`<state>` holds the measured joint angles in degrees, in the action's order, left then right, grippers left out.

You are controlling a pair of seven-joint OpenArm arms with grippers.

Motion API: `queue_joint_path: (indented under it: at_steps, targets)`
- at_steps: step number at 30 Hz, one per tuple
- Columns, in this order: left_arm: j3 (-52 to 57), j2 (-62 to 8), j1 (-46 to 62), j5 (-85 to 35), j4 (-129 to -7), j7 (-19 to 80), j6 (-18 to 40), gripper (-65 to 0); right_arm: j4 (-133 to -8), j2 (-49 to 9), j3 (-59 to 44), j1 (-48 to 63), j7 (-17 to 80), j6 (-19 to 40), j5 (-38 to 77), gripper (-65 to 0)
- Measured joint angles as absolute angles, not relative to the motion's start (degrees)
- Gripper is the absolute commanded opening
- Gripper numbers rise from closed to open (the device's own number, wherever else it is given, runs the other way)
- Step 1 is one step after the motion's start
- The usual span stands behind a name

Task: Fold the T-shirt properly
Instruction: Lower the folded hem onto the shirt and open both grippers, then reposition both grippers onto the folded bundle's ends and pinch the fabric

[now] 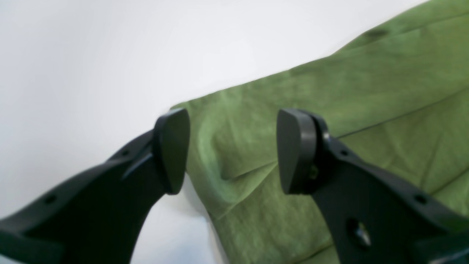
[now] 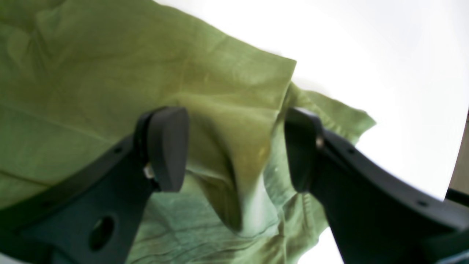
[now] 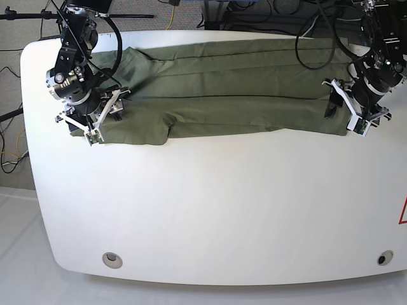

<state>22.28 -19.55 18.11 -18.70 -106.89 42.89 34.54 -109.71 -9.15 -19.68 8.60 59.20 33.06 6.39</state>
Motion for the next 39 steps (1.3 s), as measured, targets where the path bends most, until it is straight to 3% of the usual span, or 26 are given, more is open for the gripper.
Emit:
queue_joint_path:
  at_steps: [7, 15, 27, 37, 39]
  targets:
    - [22.17, -19.53, 18.06, -18.39, -105.82, 43.35, 34.35, -42.3, -108.57, -9.21, -19.66, 8.58, 59.2, 33.23, 6.42, -25.3]
    - [21.96, -17.61, 15.73, -14.17, -102.98, 43.24, 30.68, -35.2, -102.19, -8.91, -19.53, 5.56, 59.16, 33.26, 6.22, -26.0]
    - [21.17, -15.27, 14.57, -15.09, -100.4, 42.59, 32.67, -29.6, -94.89, -9.1, -19.42, 3.64, 57.89, 33.3, 6.44, -25.8]
    - [21.98, -14.83, 15.14, -14.44, -100.55, 40.82, 32.62, -60.7, -89.54, -9.54, -19.79, 4.03, 49.65, 33.67, 8.32, -25.3]
    - [21.98, -14.66, 15.09, -14.41, -100.55, 40.6, 32.67, -57.1, -89.47, -9.54, -19.81, 4.05, 49.54, 33.65, 9.08, -25.4]
